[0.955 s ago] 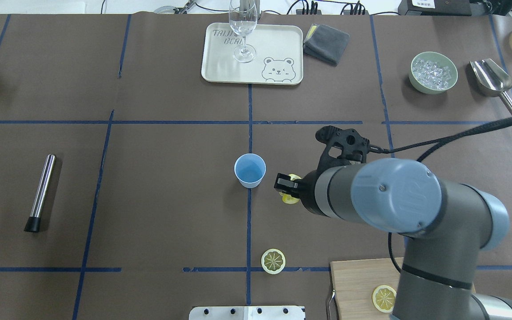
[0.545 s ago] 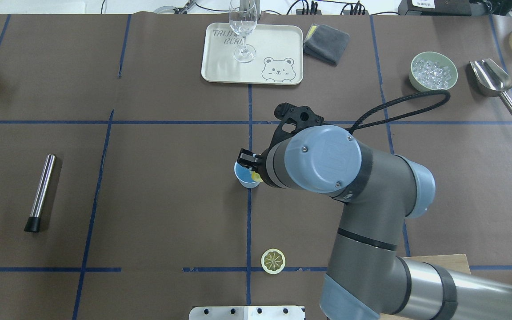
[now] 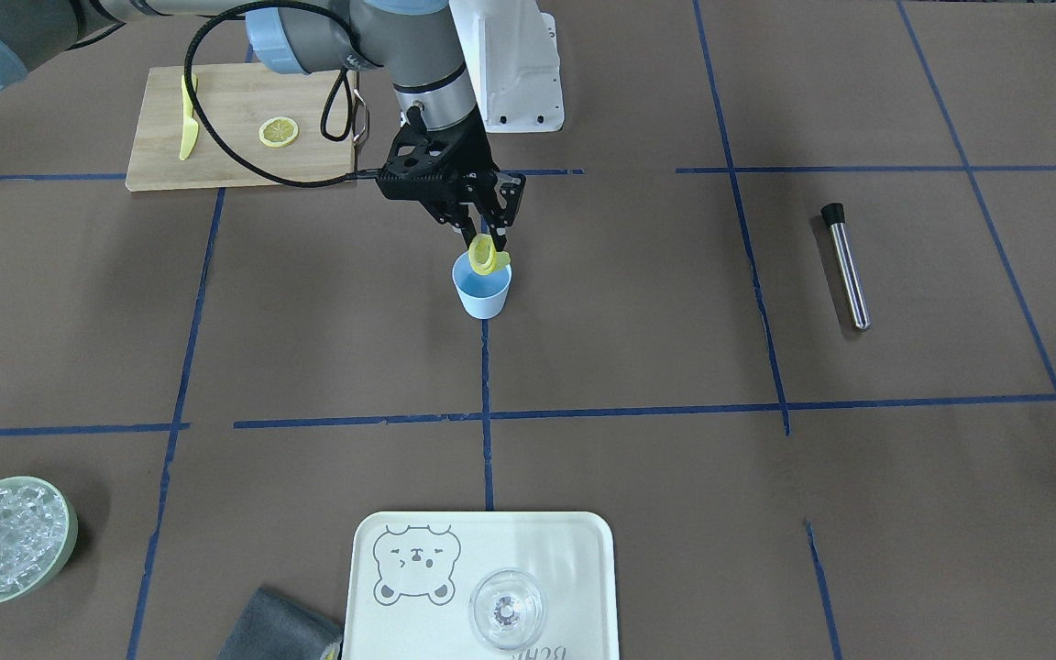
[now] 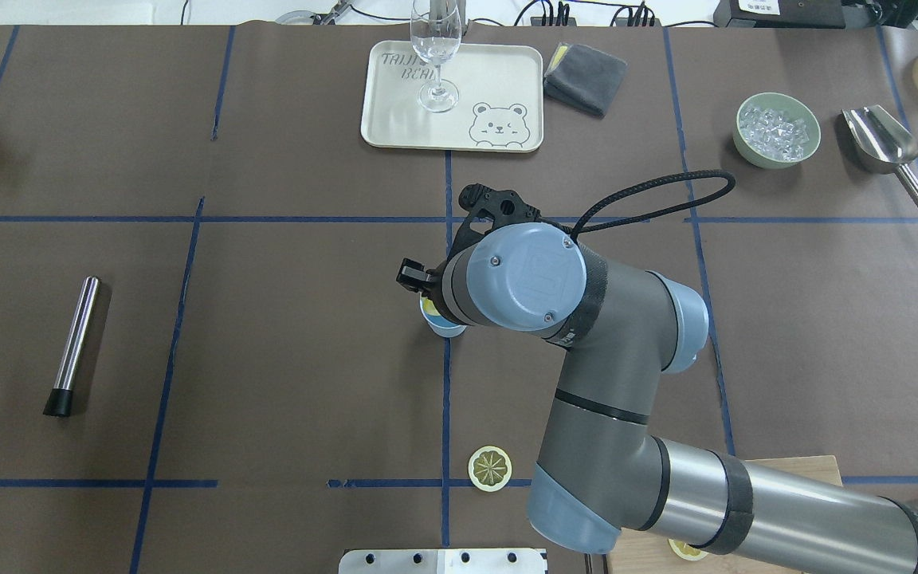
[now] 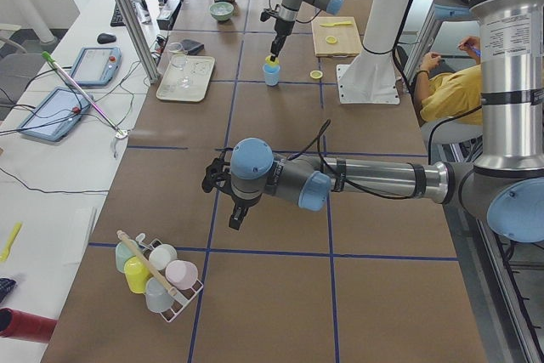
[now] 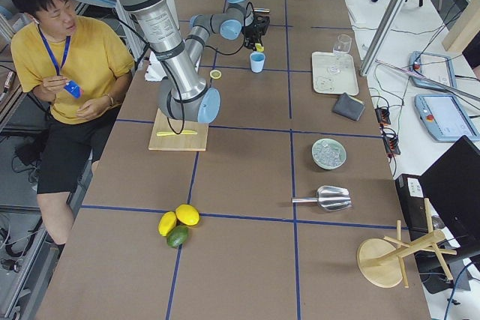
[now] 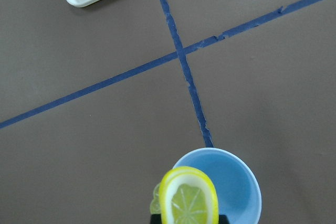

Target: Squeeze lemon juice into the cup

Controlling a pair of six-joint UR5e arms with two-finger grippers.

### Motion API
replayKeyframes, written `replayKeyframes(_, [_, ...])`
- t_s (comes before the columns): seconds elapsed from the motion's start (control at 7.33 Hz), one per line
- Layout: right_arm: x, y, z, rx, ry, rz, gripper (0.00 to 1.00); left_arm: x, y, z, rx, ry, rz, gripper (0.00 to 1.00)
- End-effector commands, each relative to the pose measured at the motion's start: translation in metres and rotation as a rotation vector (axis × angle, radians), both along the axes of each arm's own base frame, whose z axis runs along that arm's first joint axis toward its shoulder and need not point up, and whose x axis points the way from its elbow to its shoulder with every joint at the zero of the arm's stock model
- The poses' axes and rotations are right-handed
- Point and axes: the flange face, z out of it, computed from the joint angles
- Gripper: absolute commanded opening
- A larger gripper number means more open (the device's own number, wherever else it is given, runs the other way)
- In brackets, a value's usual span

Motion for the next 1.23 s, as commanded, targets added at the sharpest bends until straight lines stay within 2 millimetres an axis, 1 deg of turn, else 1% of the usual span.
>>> replayKeyframes(0.0, [-0.0052,-0.0024,0.0058,-0.004,0.010,0.000,0.44,-0.0003,0.0006,-0.0022,0.004,0.000,-0.001,1.00])
replayKeyframes(0.14, [-0.0062,-0.0028,0.0073,-0.006,0.015,0.000,0.54,-0.0003,0.0013,-0.0023,0.003,0.000,-0.001,1.00])
replayKeyframes(0.27, [-0.0063,-0.0026,0.0111,-0.009,0.019,-0.001,0.58,-0.0003,0.0006,-0.0022,0.003,0.000,-0.001,1.00])
replayKeyframes(0.41, [-0.0062,-0.0028,0.0121,-0.008,0.020,0.000,0.72,-0.0002,-0.0007,-0.0036,-0.005,0.003,-0.009,1.00])
replayKeyframes(0.55, [-0.0062,-0.0028,0.0121,-0.008,0.020,0.000,0.80,0.0013,-0.0033,-0.0056,-0.034,0.010,-0.031,1.00])
replayKeyframes(0.68, [-0.0062,-0.0028,0.0121,-0.008,0.020,0.000,0.89,0.0020,-0.0051,-0.0078,-0.026,0.012,-0.036,1.00])
replayKeyframes(0.82, [-0.0062,-0.0026,0.0119,-0.009,0.019,-0.001,0.91,0.0020,-0.0064,-0.0072,-0.015,0.017,-0.047,1.00])
replayKeyframes(1.09, [-0.0062,-0.0025,0.0117,-0.006,0.018,-0.004,0.92,0.0027,-0.0067,-0.0105,-0.015,0.030,-0.077,1.00])
